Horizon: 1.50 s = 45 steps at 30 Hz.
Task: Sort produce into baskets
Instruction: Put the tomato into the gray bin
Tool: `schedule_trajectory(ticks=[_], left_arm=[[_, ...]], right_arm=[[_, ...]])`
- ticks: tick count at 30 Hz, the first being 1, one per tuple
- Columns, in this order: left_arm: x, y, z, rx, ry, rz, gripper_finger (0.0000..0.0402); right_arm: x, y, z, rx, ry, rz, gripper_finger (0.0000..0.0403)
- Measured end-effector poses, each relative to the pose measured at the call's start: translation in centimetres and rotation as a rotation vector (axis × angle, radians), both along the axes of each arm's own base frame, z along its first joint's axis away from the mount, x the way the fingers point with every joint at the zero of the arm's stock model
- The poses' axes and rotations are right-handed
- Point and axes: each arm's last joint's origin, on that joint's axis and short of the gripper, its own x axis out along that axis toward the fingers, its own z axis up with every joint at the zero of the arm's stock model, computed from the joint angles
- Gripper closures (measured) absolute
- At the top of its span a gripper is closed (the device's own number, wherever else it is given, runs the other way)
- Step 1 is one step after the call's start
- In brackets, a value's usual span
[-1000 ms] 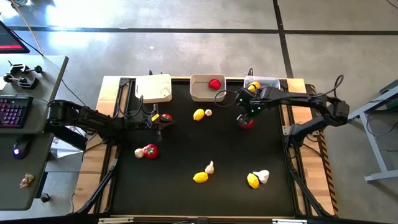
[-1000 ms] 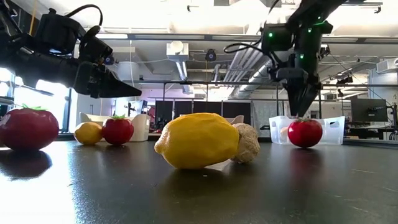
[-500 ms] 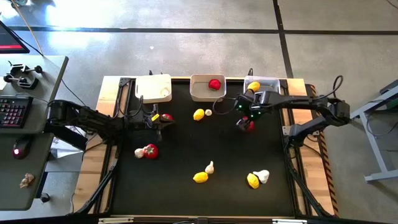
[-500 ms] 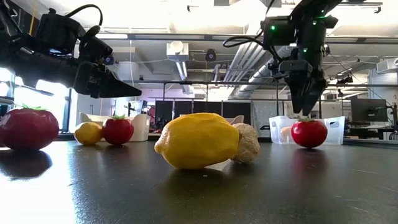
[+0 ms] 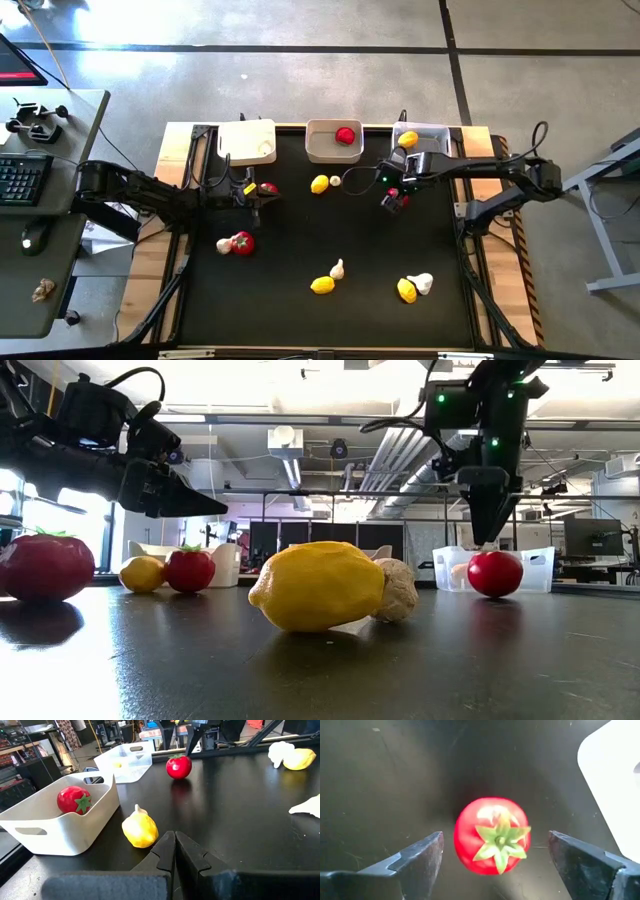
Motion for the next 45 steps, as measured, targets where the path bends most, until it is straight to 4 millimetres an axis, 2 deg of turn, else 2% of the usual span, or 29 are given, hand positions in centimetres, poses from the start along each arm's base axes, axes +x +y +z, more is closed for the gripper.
schedule_trajectory(ticks=[10, 15, 21, 24, 30, 34, 41, 45], left_arm=[[0.0, 0.0, 0.0, -0.001, 0.001, -0.002, 0.0402], [0.0, 0.0, 0.0, -0.001, 0.002, -0.002, 0.0401], [0.0, 0.0, 0.0, -0.001, 0.002, -0.002, 0.0401], [0.0, 0.0, 0.0, -0.001, 0.0, -0.002, 0.0401], [0.0, 0.0, 0.1, 0.001, -0.007, -0.003, 0.0401], [0.0, 0.0, 0.1, 0.002, -0.013, -0.003, 0.0402], [0.0, 0.0, 0.2, 0.002, -0.016, -0.003, 0.0401], [0.0, 0.0, 0.0, -0.001, 0.001, -0.003, 0.0401]], right_arm=[[1.1, -0.6, -3.1, 0.093, 0.135, 0.022, 0.0054], [1.4, -0.6, -4.0, 0.128, 0.166, 0.036, 0.0059], [1.3, -0.6, -3.9, 0.137, 0.165, 0.034, 0.0109], [1.7, -0.7, -3.1, 0.137, 0.152, 0.034, 0.0132], [5.1, -1.7, 0.8, 0.023, -0.067, 0.058, 0.0137], [7.8, -3.3, 2.8, -0.069, -0.161, 0.112, 0.0137], [13.3, -7.7, 3.2, -0.19, -0.174, 0.177, 0.0137], [15.6, -10.3, 3.3, -0.225, -0.178, 0.194, 0.0139]])
